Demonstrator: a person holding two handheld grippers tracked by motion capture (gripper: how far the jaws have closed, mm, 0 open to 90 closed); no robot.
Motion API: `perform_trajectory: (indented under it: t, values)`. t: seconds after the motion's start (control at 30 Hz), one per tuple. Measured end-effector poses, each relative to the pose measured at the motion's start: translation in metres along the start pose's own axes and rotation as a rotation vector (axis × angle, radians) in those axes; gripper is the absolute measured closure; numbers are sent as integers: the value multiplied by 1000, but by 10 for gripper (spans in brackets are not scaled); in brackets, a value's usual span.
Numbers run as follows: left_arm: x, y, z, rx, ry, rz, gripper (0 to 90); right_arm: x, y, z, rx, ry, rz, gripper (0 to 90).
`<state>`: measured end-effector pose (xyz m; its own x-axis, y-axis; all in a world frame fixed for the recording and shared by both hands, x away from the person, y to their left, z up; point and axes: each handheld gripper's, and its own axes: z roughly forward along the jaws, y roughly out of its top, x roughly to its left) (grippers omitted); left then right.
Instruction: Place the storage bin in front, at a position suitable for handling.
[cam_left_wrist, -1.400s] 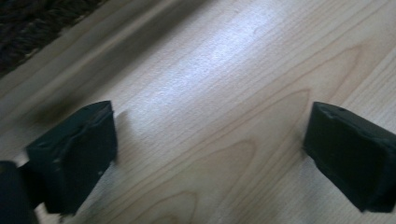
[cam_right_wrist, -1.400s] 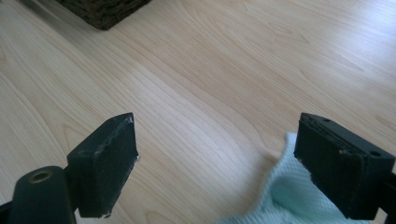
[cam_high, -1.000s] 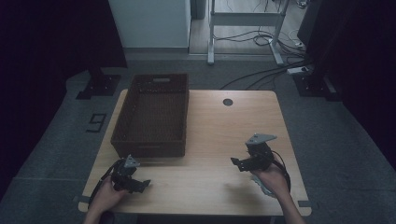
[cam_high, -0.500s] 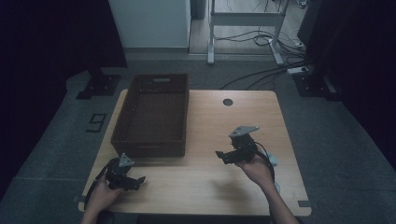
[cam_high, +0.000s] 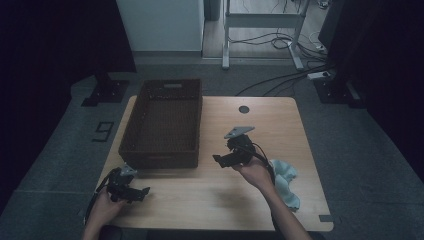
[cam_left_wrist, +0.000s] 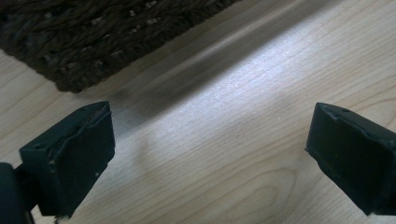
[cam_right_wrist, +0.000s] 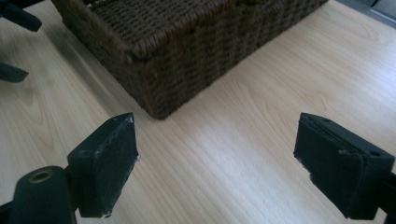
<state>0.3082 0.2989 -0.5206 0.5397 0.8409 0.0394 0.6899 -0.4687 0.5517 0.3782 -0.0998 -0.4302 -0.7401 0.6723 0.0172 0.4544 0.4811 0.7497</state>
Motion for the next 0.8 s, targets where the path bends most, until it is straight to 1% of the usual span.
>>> perform_trajectory:
  t: [0.07,0.1,0.2,0.33,0.37,0.4,0.47,0.6,0.63,0.7,0.8]
  values:
    - [1,0,-1,3,6,-8,11,3,9,6,-6,10,1,125]
    - [2,0,-1,6,7,-12,11,3,9,6,-6,10,1,125]
    - [3,0,-2,21,5,-28,17,7,18,15,-10,13,-2,123]
    - [5,0,-3,24,-1,-46,21,13,28,25,-8,18,-4,122]
    - [6,0,-3,23,0,-48,23,15,33,29,-9,16,-3,122]
    - [6,0,-4,22,1,-51,23,15,33,29,-9,16,-3,122]
    - [7,0,-5,21,1,-54,26,17,38,35,-4,17,-2,122]
    - [8,1,-6,21,2,-57,27,20,49,46,1,6,-1,124]
    - [7,1,-6,19,1,-59,27,20,49,46,1,6,-1,124]
    - [8,1,-7,19,-4,-59,24,21,52,51,2,0,5,124]
    - [8,1,-9,12,-20,-59,15,23,55,60,21,-18,-5,124]
